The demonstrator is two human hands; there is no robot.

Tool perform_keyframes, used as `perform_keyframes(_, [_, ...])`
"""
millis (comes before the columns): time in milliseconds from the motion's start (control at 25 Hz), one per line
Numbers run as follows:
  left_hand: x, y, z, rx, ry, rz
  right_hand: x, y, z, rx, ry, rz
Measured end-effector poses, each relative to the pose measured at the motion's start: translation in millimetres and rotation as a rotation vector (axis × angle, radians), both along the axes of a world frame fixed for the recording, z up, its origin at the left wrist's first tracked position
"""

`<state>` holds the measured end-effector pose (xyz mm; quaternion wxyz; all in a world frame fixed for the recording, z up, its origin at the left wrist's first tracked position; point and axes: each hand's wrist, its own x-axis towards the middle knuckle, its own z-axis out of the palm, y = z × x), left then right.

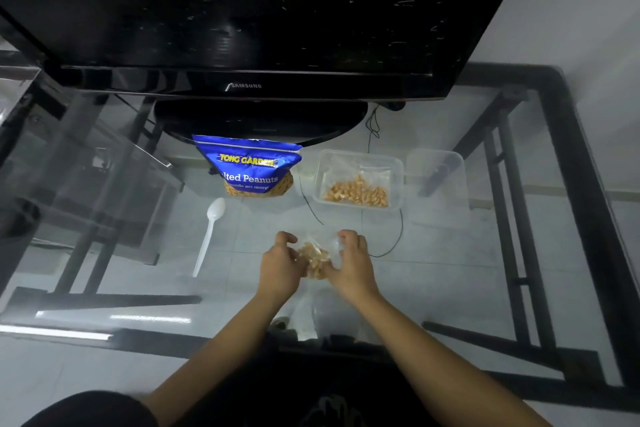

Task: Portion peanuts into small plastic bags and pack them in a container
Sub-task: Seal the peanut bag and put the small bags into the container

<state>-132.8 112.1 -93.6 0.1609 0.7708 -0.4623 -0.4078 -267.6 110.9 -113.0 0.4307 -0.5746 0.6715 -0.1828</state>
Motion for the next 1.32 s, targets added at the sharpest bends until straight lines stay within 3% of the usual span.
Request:
perform_keyframes(120, [-32.9,-0.8,-0.9,-0.024,0.078,-0.031,-32.7,3.2,0.7,0.027,0.083,-0.010])
perform_keyframes(240, [-66.2,-0.6,-7.0,0.026,0.181,0.002,-57.6,8.7,4.6,0.123,0.047,-0.114])
perform_keyframes(400, [-82.8,0.6,-13.8,-0.025,0.142,-0.101,-70.6,12.2,8.8,0.157,-0.057,-0.292])
perform_keyframes(480, [-76.7,2.0,-16.1,-0.092,0.138,-0.112,-71.4,15.3,8.7,0.153,-0.054,-0.283])
perform_keyframes(600, [-64.7,8.6,-9.9,-0.152,0.168,-0.104,-68.2,27.6,9.9,0.016,-0.020,-0.225])
perform_keyframes(800, [-51.7,-23.7,24.4,-0.336,0.404,0.076,-63.5,-3.1,44.0,-0.246,-0.293,-0.304])
perform_keyframes(920, [-55.5,-75.2,36.9,-0.398,0.306,0.015,-61.6,-62.7,48.6,-0.324,-0.171,-0.248])
perform_keyframes(1160, [-63.0,-122.1,8.8,-0.143,-0.031,-0.203,-59.5,-113.6,15.7,-0.063,0.204,0.002])
perform_keyframes(1320, [-64.2,-120.4,4.6,-0.250,-0.349,-0.436,-54.7,-114.5,19.0,-0.142,0.497,0.086])
